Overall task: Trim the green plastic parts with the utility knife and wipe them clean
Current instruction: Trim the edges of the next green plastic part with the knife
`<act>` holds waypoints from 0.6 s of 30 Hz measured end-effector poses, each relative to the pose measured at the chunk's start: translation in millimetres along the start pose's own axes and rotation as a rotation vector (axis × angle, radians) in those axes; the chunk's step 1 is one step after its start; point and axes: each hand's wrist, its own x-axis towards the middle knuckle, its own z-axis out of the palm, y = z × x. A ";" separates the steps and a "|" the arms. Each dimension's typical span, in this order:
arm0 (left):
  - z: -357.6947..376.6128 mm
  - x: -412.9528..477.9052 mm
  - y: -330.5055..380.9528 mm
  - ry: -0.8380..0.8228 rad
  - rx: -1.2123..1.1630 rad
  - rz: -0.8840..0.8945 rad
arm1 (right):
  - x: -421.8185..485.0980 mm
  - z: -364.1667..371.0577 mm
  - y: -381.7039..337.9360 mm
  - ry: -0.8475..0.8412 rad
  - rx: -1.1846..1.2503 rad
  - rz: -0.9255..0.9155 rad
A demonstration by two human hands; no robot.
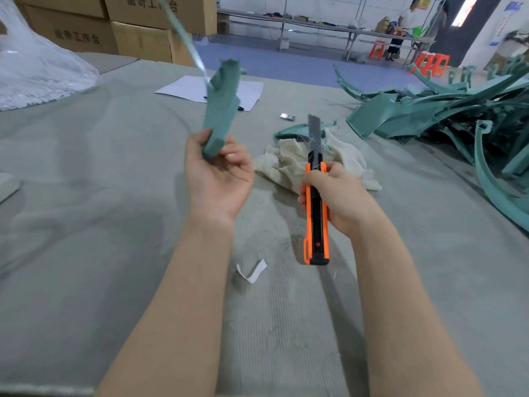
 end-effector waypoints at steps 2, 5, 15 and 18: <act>4.8 -3.8 -5.6 -0.096 0.045 -0.069 | -2.1 1.3 -0.4 -0.050 0.037 -0.011; 7.2 -7.1 -15.9 -0.239 0.087 -0.151 | -6.1 3.4 -0.7 -0.136 0.070 -0.068; -4.6 0.5 -15.8 -0.362 0.227 -0.259 | -16.6 -1.3 -8.8 -0.359 -0.165 -0.132; -8.6 2.8 -13.3 -0.347 0.249 -0.190 | -19.0 -4.6 -13.7 -0.383 -0.179 -0.128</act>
